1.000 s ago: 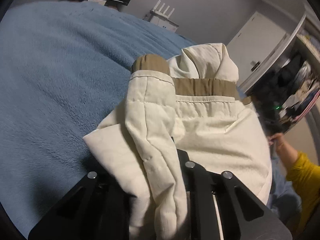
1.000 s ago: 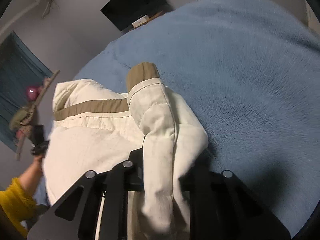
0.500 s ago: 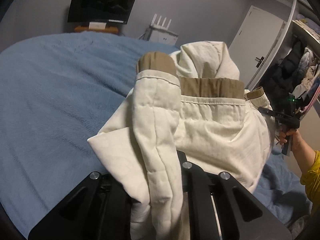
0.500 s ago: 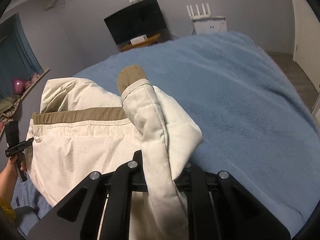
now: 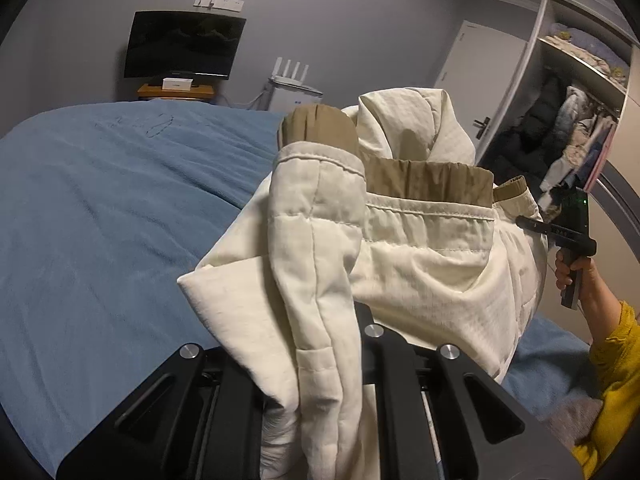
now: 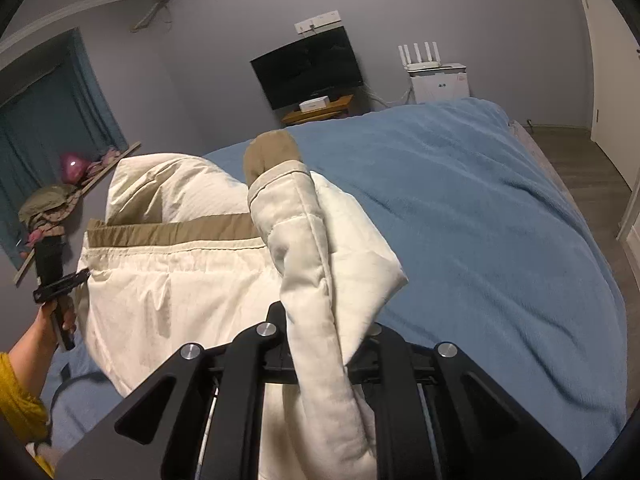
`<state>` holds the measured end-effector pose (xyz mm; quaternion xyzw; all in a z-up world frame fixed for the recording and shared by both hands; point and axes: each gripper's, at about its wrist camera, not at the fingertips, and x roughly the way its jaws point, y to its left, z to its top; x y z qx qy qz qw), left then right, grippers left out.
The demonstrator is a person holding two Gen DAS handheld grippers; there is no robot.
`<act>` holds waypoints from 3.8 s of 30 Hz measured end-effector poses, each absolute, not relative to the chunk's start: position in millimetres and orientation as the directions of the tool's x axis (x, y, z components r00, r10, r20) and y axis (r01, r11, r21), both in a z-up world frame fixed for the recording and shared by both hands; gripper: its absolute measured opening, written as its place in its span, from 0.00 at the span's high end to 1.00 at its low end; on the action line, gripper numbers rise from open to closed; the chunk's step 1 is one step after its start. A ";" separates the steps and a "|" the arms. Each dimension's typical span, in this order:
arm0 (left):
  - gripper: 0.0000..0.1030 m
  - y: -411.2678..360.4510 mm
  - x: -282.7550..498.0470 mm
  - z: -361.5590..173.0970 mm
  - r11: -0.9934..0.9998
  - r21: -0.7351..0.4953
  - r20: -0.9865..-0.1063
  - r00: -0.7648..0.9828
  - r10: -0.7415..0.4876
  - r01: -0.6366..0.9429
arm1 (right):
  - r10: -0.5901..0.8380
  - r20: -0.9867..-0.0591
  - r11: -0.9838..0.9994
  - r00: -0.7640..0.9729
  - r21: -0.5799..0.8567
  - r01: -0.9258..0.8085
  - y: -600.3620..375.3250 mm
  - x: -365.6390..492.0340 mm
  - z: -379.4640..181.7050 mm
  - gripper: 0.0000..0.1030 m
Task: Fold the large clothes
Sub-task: 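Lift the gripped edge with both tools and fold it over onto the bundle, then open both tools and release the folded bundle, then press both open tools across the bundle to flatten it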
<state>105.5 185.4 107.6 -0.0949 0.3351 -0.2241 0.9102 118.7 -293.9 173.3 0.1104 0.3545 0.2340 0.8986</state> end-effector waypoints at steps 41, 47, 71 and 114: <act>0.06 162.3 120.7 11.6 0.970 -0.215 -0.716 0.656 -0.237 0.116 | 0.206 -0.811 0.977 0.548 0.202 -0.069 -280.5 85.3 54.2 0.19; 0.06 85.9 53.9 11.6 0.972 -0.210 -0.754 0.615 -0.232 0.109 | 0.238 -0.821 0.969 0.519 0.167 -0.181 -228.5 3.8 55.8 0.16; 0.05 16.9 199.8 -60.5 0.993 -0.041 -0.877 0.472 -0.089 0.112 | 0.156 -0.851 0.977 0.501 0.059 -0.204 -145.8 136.2 -0.1 0.10; 0.06 69.1 75.2 -63.2 0.990 -0.117 -0.799 0.600 -0.045 -0.082 | 0.114 -0.804 0.992 0.583 0.125 -0.023 -242.2 27.1 0.2 0.07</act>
